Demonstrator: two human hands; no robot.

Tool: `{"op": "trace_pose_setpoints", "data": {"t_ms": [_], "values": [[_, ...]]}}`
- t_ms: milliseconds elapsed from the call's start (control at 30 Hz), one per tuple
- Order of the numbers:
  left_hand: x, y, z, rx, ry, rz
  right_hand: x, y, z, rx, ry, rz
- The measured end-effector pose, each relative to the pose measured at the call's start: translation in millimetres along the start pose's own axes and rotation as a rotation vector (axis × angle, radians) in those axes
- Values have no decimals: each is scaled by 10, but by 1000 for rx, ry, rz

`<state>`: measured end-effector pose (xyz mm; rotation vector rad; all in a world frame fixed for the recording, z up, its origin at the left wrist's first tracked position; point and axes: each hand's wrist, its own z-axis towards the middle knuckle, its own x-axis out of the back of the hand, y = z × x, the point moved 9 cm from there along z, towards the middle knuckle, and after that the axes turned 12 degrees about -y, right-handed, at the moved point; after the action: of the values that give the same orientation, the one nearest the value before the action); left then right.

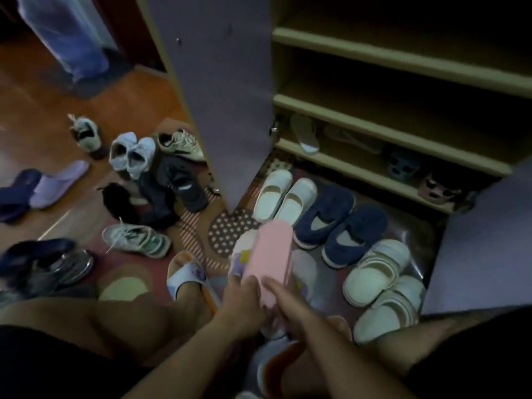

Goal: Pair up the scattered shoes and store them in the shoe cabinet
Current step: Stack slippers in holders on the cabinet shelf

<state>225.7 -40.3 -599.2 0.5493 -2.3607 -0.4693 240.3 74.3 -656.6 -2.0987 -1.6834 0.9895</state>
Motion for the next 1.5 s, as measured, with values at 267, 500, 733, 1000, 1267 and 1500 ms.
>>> {"op": "trace_pose_setpoints", "data": {"t_ms": [267,500,733,1000,1267,1500], "values": [[67,-628,495,119,70,-958,3,-49,365,110,100,-552],[294,-1046,819,146,327,-883,-395,86,782,228,-30,-678],[663,-1454,477,428,626,-760,-203,169,910,133,88,-815],[505,-1737,146,515,576,-675,536,230,814,-164,367,-906],[510,-840,233,295,452,-235,987,-421,885,-271,438,-895],[977,573,705,9,248,-100,2114,-1025,264,-367,394,-995]]}}
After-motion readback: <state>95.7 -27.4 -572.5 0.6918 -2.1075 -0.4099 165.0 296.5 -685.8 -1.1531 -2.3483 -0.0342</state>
